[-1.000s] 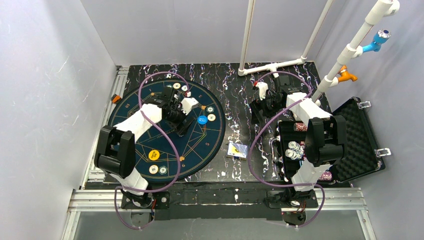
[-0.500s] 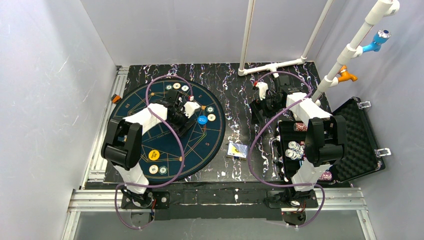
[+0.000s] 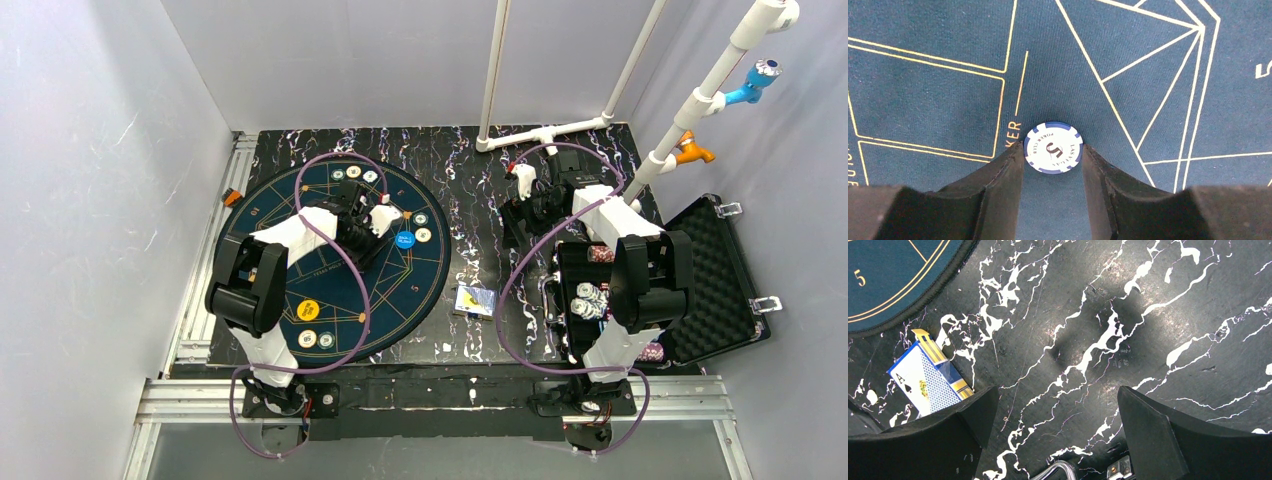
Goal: Distribute texas hold em gaming equipment
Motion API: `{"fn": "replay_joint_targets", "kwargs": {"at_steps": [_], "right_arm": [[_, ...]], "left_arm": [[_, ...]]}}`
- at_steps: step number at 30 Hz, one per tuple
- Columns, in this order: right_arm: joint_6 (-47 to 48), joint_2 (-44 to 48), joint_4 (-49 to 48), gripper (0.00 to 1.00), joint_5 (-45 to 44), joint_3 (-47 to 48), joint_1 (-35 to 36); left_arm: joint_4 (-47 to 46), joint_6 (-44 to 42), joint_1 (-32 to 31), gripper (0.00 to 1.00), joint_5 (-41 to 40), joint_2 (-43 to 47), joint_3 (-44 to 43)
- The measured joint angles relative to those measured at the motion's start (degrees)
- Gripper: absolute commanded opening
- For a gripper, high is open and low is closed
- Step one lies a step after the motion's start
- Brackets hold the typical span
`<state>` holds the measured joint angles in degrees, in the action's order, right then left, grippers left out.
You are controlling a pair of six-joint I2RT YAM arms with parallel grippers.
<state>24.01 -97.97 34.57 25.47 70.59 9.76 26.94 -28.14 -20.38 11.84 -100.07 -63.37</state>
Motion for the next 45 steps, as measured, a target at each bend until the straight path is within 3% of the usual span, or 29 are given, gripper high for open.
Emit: {"fn": "replay_joint_targets", "kwargs": {"at_steps": [4,14,19,25,33,35,39,45], "right_arm": [[0.0,0.0,0.0,0.98,0.0,0.0,0.0],[0.0,0.0,0.2,0.98,0.0,0.0,0.0],[0.0,0.0,0.2,0.98,0.0,0.0,0.0],[-0.3,0.0,-0.2,0.98,-2.2,0.0,-0.2],[-1.0,0.0,-0.3,0.98,-3.3,0.0,-0.8],[-1.1,0.0,-0.3,0.98,-3.3,0.0,-0.8],[-1.1,0.0,-0.3,0.98,-3.3,0.0,-0.8],[-1.1,0.0,-0.3,0.98,-3.3,0.0,-0.8]], "left_arm": [[0.5,0.0,-0.1,0.32,0.1,0.0,-0.4],[2.9,0.3,-0.4,0.33,1.2,1.5,-3.2],[4.3,1.1,-8.3,0.35,3.9,2.4,-10.9],[3.5,2.1,-14.8,0.38,5.2,-10.8,-20.9],[3.4,2.9,-16.3,0.42,4.9,-17.2,-24.7],[3.5,2.8,-16.5,0.46,4.6,-17.7,-24.9],[3.5,2.6,-16.6,0.69,3.7,-18.8,-25.9],[4.3,3.3,-16.5,0.72,3.8,-18.8,-26.3]]}}
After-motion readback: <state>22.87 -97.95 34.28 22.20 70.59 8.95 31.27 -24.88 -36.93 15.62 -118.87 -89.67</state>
